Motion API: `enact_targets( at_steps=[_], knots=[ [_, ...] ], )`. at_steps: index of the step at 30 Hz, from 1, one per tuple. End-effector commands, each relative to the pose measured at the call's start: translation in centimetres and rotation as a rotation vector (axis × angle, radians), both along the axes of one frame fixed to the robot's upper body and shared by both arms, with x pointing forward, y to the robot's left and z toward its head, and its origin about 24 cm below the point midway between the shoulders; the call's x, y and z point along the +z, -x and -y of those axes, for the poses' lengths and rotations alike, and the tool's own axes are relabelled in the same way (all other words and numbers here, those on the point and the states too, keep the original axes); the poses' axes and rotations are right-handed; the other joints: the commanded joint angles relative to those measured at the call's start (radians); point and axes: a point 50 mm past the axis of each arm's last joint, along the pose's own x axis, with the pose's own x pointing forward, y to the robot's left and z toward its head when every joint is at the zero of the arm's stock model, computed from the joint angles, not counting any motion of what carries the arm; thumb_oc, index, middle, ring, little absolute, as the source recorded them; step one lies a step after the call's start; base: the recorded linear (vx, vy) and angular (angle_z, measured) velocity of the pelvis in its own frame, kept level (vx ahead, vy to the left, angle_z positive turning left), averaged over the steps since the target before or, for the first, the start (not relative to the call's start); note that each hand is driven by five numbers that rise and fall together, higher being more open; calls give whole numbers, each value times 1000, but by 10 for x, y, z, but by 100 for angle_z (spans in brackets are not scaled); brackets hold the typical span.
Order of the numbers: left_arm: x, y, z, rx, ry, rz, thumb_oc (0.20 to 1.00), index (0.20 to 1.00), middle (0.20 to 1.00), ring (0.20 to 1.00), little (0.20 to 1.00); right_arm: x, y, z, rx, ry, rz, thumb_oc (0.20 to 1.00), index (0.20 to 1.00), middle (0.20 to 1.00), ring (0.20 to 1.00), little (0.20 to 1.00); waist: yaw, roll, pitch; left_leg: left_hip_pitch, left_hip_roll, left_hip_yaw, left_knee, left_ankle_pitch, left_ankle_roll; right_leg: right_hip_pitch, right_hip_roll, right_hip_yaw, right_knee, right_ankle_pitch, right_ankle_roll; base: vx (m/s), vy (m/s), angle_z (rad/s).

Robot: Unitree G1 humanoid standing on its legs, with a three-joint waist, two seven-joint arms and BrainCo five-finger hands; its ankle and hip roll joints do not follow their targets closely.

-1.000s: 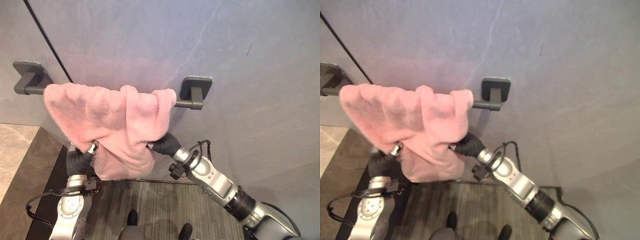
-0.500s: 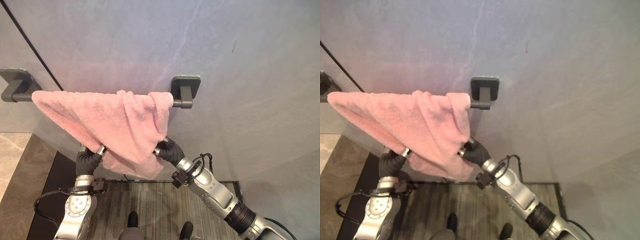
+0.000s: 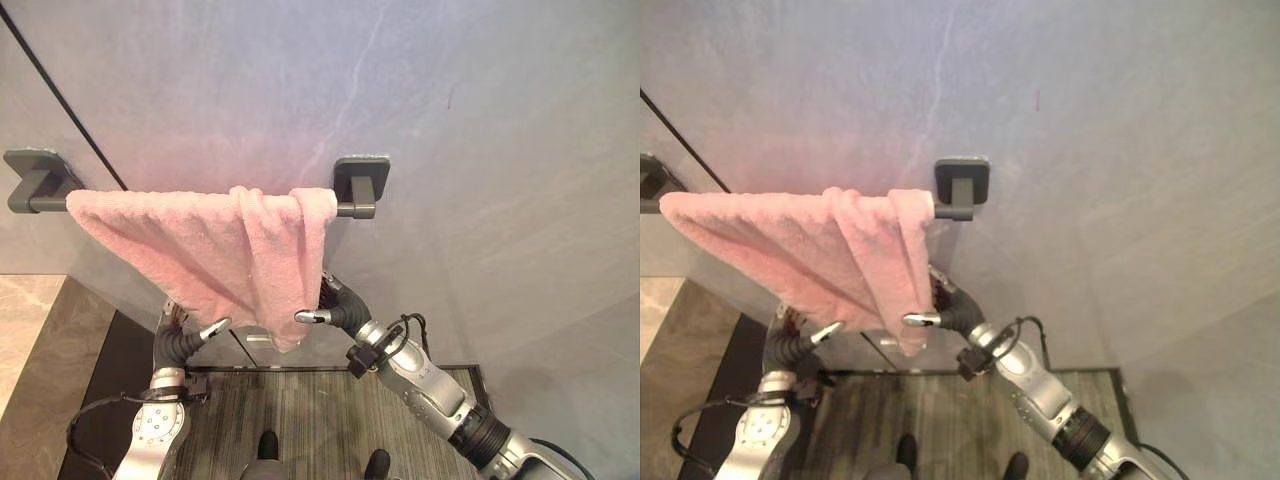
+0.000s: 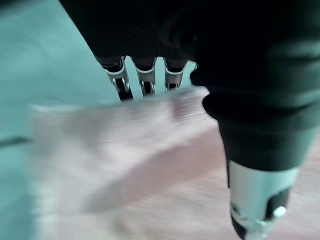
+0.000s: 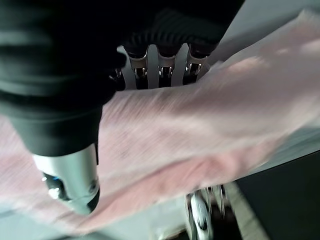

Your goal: Put brush and paste in cup on sink, flatten towel.

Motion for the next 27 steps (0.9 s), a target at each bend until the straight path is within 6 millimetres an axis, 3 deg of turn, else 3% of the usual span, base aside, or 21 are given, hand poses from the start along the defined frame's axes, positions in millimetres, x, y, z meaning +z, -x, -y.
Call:
enact_targets(
  at_steps=[1,2,3,9,11,14,15,19,22,27],
  knots=[
    [14,-4,-7,47,-16,79,1000,1000,1000,1000,1000,18,-4,4,-65,-60,66,1000,1000,1000,1000,1000,4,-48,-9,-14,79,61,4,47,-67,19,-181,-59,5,109,125,0,0,0],
    [14,-4,-7,46,-15,78,1000,1000,1000,1000,1000,18,-4,4,-65,-60,66,1000,1000,1000,1000,1000,4,-48,-9,-14,80,61,4,46,-67,19,-181,-59,5,109,125,0,0,0],
    [10,0,-10,109,104,81,1000,1000,1000,1000,1000,11,-3,16,-124,-49,35,1000,1000,1000,1000,1000,2,-47,-9,-12,81,62,4,46,-67,22,-181,-60,4,108,124,0,0,0],
    [16,10,-22,244,221,154,1000,1000,1000,1000,1000,-1,0,85,-473,-130,-46,1000,1000,1000,1000,1000,-23,-43,-16,-17,82,59,4,48,-69,24,-178,-60,3,102,125,4,-2,1],
    [25,17,-33,312,174,201,1000,1000,1000,1000,1000,10,7,121,-625,-120,35,1000,1000,1000,1000,1000,-38,-41,-22,-16,84,58,4,46,-71,28,-176,-60,1,96,124,13,-8,2],
    [35,21,-38,344,136,247,1000,1000,1000,1000,1000,22,14,137,-682,-172,93,1000,1000,1000,1000,1000,-46,-37,-26,-13,85,55,4,44,-72,32,-174,-58,0,92,123,7,-4,1],
    [48,24,-45,376,74,304,1000,1000,1000,1000,1000,39,21,151,-748,-138,204,1000,1000,1000,1000,1000,-54,-34,-31,-12,85,53,4,42,-75,35,-173,-55,-1,88,122,0,0,0],
    [79,27,-55,451,-92,447,1000,1000,1000,1000,1000,79,29,158,-807,-36,475,1000,1000,1000,1000,1000,-61,-27,-36,-5,90,51,4,35,-80,40,-169,-49,-1,78,121,0,0,0],
    [100,26,-54,443,-232,527,1000,1000,1000,1000,1000,98,32,157,-797,53,618,1000,1000,1000,1000,1000,-62,-27,-41,-9,88,47,4,38,-78,38,-171,-49,-1,78,121,0,0,0],
    [133,31,-57,456,-521,646,1000,1000,1000,1000,1000,145,43,155,-811,317,999,1000,1000,1000,1000,1000,-63,-24,-49,-9,90,37,4,35,-80,42,-169,-43,-1,71,124,0,0,0]
  ],
)
